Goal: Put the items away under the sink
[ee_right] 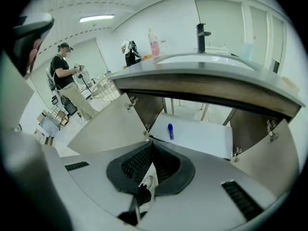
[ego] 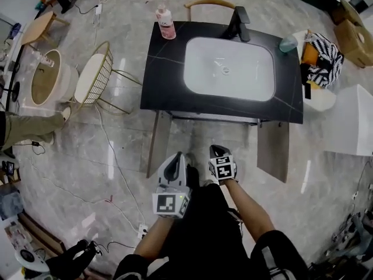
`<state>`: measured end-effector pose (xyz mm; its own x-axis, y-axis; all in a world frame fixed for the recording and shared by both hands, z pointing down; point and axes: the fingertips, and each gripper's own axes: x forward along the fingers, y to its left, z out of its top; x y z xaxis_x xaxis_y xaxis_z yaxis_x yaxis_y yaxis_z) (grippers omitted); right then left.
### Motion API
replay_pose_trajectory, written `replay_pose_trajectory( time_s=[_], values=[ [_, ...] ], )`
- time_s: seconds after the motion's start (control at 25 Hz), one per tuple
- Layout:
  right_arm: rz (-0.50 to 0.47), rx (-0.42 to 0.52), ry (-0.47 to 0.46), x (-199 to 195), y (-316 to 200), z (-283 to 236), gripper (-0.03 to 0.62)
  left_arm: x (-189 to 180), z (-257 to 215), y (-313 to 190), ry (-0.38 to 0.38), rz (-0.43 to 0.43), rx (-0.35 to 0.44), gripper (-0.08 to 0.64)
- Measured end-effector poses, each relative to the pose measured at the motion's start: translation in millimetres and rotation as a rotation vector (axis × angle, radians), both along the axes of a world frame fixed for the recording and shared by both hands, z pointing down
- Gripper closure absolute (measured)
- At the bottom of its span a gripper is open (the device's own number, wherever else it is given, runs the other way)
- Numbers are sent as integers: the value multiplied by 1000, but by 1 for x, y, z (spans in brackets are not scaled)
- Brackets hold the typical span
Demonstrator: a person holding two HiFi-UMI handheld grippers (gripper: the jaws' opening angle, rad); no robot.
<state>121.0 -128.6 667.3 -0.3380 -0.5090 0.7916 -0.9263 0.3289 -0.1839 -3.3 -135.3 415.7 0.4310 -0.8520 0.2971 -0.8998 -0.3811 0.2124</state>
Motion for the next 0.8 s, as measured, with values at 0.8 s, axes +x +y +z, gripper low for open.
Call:
replay_pose_trajectory(
  time_s=[0.8],
  values=[
    [71, 381, -188, -19, 149, -337, 581, -17, -194, 157, -31, -13, 141, 545]
  ],
)
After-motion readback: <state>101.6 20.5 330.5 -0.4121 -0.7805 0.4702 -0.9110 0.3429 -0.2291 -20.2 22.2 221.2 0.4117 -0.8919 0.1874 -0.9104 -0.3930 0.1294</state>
